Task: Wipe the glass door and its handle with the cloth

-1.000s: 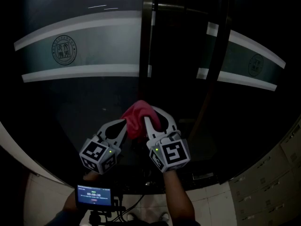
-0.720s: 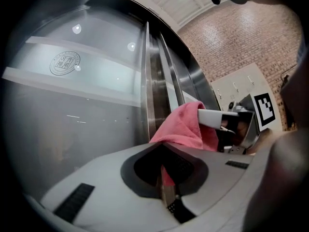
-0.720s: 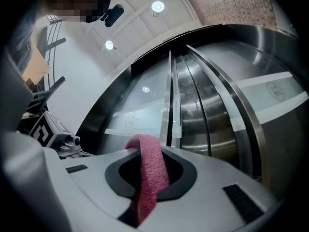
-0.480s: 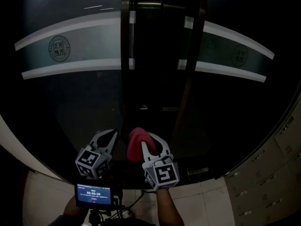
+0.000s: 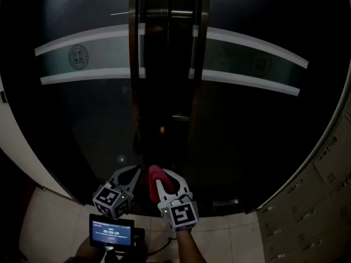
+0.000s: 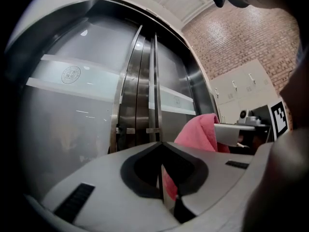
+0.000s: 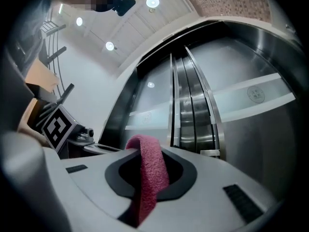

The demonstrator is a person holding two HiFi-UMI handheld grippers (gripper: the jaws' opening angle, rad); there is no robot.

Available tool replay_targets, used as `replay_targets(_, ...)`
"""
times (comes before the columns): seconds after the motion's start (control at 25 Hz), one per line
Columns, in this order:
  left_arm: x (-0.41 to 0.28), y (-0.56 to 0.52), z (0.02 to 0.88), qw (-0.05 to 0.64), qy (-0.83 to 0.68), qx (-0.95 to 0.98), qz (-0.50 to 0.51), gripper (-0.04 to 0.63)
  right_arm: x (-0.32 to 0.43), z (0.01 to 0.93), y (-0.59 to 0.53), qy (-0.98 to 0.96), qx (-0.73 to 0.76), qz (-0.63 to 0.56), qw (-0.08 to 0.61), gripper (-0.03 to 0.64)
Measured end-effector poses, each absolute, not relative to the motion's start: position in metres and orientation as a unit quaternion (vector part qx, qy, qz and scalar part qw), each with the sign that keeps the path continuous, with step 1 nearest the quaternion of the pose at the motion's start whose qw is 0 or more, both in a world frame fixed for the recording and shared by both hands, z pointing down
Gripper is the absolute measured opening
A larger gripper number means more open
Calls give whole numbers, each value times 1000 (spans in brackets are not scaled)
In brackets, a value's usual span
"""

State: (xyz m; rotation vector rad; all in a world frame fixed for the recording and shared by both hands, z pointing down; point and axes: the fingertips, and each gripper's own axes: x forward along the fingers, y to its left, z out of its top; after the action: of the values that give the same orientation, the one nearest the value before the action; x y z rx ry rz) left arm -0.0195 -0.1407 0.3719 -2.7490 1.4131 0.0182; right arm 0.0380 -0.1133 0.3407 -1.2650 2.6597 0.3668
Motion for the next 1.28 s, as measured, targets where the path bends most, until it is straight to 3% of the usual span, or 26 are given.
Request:
replay_targets(0.76, -37, -105, 364, 17, 447, -894, -7, 12, -5, 334, -82, 903, -406, 116, 77, 28)
replay_targets(1.28, -74, -121, 369, 21, 444, -896, -2, 12, -39, 341, -121, 898, -418, 116, 80, 28)
